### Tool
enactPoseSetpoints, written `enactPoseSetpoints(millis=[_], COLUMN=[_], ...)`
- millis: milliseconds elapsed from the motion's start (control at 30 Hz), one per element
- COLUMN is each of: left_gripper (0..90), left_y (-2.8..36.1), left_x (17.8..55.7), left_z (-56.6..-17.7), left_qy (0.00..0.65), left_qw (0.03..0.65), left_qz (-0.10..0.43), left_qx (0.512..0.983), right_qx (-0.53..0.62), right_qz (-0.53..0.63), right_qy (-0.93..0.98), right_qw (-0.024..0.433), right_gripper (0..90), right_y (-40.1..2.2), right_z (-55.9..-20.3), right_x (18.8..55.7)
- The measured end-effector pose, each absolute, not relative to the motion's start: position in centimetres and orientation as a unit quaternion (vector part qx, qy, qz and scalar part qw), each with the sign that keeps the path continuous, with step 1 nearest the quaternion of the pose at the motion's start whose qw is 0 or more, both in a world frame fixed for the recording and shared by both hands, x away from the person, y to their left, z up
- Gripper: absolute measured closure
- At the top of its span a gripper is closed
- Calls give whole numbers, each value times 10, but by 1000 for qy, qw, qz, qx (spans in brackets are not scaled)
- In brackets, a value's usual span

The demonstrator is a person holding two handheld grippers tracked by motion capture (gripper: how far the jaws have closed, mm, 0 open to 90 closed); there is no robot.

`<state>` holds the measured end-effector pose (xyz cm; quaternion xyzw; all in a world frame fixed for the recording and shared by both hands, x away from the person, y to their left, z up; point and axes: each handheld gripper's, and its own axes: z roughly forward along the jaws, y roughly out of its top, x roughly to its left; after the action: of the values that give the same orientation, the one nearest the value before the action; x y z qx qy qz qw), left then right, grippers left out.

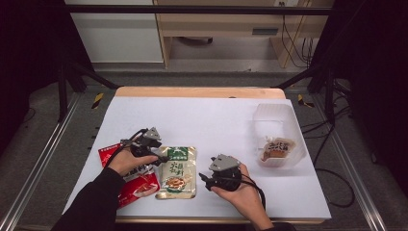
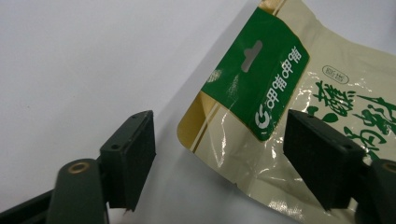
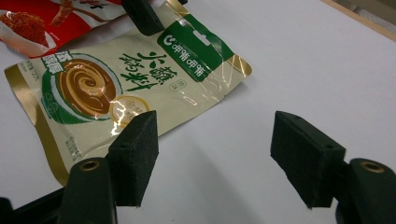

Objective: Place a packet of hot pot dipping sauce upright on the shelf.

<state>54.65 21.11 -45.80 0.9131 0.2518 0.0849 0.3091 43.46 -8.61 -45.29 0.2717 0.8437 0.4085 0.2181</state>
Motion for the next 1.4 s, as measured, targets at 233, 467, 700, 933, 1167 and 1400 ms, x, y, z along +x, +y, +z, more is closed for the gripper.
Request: enactPoseSetpoints(millis=[233,467,700,933,1167,1400], left_gripper=[355,469,515,599,697,859], left_y=[212,216,216,217,214,213], left_x=[542,534,524,528,528,527], left_z=[-456,-444,-442,-448,-452,-454], left_qy=[245,237,220,224,232,250], left_qw=[316,333,333,320,311,315], left_qz=[65,55,42,56,78,90], left_qx=[914,911,916,919,918,911], right_qx=[276,274,274,273,271,270], right_qz=[413,413,410,408,407,404], right_qy=[842,844,846,848,850,851], right_qw=[212,206,203,199,198,198], right_gripper=[324,323,322,318,315,311], right_y=[-86,-86,-85,-84,-84,-84], right_z=[-453,-454,-456,-457,-458,-458], right_x=[436,437,438,438,438,438])
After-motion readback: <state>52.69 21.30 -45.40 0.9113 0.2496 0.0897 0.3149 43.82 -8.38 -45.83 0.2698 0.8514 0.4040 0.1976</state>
